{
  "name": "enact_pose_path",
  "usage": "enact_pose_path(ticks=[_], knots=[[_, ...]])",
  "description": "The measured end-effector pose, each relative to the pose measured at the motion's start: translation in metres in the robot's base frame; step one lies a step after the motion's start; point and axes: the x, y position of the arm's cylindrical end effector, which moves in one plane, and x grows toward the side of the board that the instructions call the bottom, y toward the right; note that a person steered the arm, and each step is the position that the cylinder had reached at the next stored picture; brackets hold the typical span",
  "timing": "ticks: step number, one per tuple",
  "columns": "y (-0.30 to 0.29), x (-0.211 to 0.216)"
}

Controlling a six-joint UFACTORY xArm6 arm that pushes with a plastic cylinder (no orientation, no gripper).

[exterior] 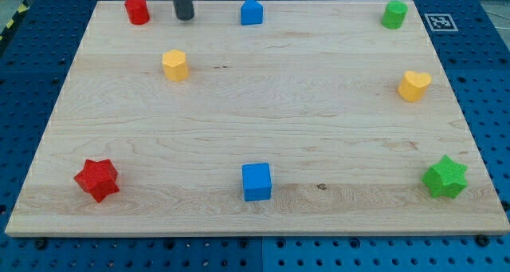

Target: Move the blue triangle towards bottom

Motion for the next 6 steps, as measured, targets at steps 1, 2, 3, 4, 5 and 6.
enact_pose_path(ticks=[1, 2, 3, 4, 5, 6], knots=[[0.017, -0.027], [0.053, -0.025], [0.101, -0.013], [0.125, 0.013], [0.151, 0.057], [0.194, 0.088]])
